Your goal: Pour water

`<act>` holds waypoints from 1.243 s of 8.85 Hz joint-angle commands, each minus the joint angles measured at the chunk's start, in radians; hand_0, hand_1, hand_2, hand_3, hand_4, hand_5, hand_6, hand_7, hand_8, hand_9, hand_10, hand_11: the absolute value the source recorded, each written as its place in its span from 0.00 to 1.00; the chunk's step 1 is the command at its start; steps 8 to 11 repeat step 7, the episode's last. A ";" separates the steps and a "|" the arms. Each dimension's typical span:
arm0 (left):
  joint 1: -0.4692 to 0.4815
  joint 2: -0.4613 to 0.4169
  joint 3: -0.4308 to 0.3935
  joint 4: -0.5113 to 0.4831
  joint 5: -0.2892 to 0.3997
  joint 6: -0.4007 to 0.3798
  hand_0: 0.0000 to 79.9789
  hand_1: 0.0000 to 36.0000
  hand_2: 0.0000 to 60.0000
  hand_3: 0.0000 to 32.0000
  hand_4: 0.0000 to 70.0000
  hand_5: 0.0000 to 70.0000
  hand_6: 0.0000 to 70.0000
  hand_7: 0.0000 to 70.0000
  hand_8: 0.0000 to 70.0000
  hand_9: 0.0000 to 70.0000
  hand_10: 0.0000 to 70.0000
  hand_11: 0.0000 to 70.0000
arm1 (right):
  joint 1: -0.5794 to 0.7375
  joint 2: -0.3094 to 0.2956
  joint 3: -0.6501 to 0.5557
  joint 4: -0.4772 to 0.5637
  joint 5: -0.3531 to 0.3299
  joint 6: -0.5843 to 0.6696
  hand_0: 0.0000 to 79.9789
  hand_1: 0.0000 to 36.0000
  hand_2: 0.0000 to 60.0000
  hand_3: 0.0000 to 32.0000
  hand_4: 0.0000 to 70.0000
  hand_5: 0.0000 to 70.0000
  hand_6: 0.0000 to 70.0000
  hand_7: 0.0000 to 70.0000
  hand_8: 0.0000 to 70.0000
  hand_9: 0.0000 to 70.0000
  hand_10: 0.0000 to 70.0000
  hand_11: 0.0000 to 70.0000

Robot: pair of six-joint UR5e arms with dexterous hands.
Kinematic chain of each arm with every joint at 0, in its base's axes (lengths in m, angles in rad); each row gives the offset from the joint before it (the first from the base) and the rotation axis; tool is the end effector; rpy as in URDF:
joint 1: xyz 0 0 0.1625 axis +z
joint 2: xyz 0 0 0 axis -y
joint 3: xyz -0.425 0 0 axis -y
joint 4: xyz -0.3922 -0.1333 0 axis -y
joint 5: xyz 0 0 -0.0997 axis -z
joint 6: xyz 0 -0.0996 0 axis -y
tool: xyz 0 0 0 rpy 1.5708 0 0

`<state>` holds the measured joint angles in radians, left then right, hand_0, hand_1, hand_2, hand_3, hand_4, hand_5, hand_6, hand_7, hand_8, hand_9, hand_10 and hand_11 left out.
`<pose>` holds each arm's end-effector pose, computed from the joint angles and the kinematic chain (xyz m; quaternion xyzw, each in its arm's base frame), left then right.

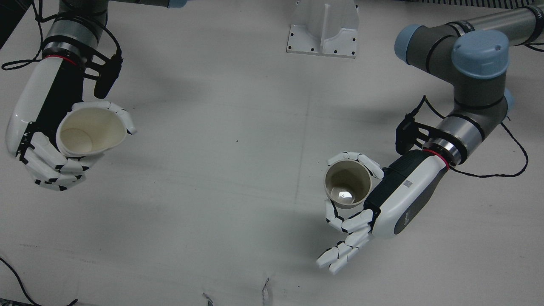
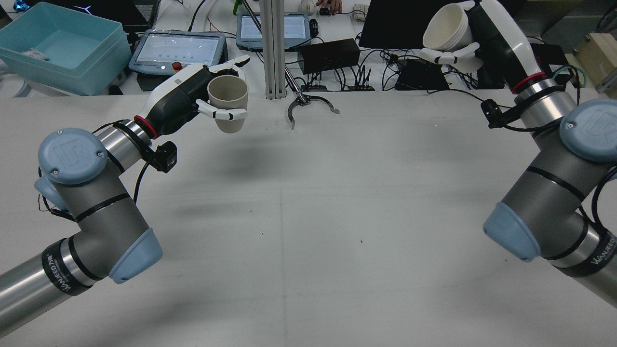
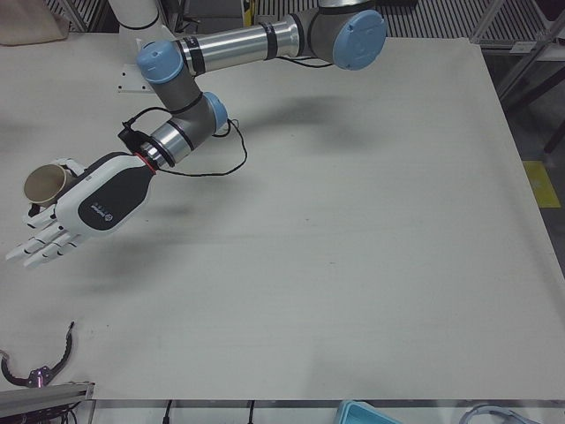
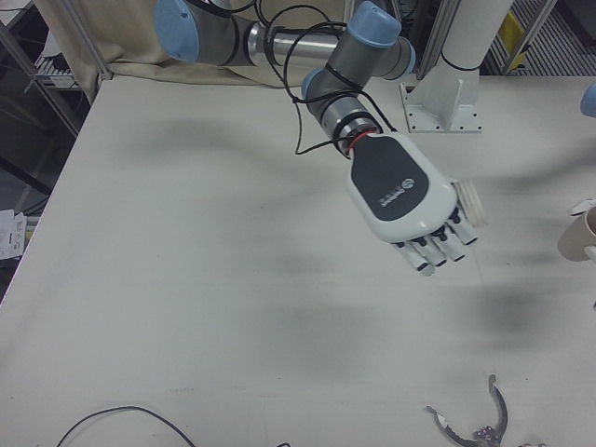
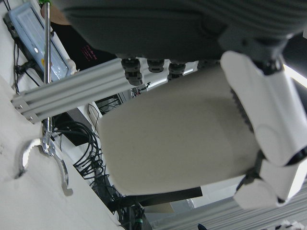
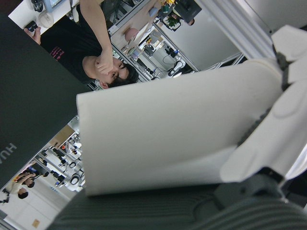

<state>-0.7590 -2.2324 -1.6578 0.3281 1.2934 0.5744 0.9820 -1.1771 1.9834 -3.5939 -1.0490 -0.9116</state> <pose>0.3804 -0.5821 0.2828 -0.0237 0.8341 -0.4886 0.2550 -0.1533 -0.5590 0.3355 0.2729 -0.7588 0.5483 0.2216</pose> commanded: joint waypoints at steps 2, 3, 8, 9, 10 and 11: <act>-0.106 0.264 0.001 -0.014 -0.090 -0.204 0.51 1.00 1.00 0.00 0.42 0.86 0.07 0.14 0.03 0.08 0.10 0.17 | 0.064 -0.108 -0.005 0.036 0.067 0.304 0.59 0.53 1.00 0.00 0.49 1.00 0.80 0.98 0.75 1.00 0.50 0.72; -0.108 0.345 0.001 -0.053 -0.126 -0.229 0.51 1.00 1.00 0.00 0.42 0.86 0.07 0.14 0.03 0.07 0.10 0.17 | 0.061 -0.137 -0.008 0.073 0.069 0.304 0.58 0.49 0.99 0.00 0.46 1.00 0.79 0.96 0.76 1.00 0.53 0.75; -0.095 0.502 0.134 -0.310 -0.265 -0.208 0.49 1.00 1.00 0.00 0.38 0.89 0.05 0.12 0.03 0.07 0.09 0.16 | 0.004 -0.173 -0.058 0.089 0.069 0.303 0.57 0.35 0.77 0.00 0.44 1.00 0.79 0.93 0.79 1.00 0.58 0.82; -0.095 0.502 0.134 -0.310 -0.265 -0.208 0.49 1.00 1.00 0.00 0.38 0.89 0.05 0.12 0.03 0.07 0.09 0.16 | 0.004 -0.173 -0.058 0.089 0.069 0.303 0.57 0.35 0.77 0.00 0.44 1.00 0.79 0.93 0.79 1.00 0.58 0.82; -0.095 0.502 0.134 -0.310 -0.265 -0.208 0.49 1.00 1.00 0.00 0.38 0.89 0.05 0.12 0.03 0.07 0.09 0.16 | 0.004 -0.173 -0.058 0.089 0.069 0.303 0.57 0.35 0.77 0.00 0.44 1.00 0.79 0.93 0.79 1.00 0.58 0.82; -0.095 0.502 0.134 -0.310 -0.265 -0.208 0.49 1.00 1.00 0.00 0.38 0.89 0.05 0.12 0.03 0.07 0.09 0.16 | 0.004 -0.173 -0.058 0.089 0.069 0.303 0.57 0.35 0.77 0.00 0.44 1.00 0.79 0.93 0.79 1.00 0.58 0.82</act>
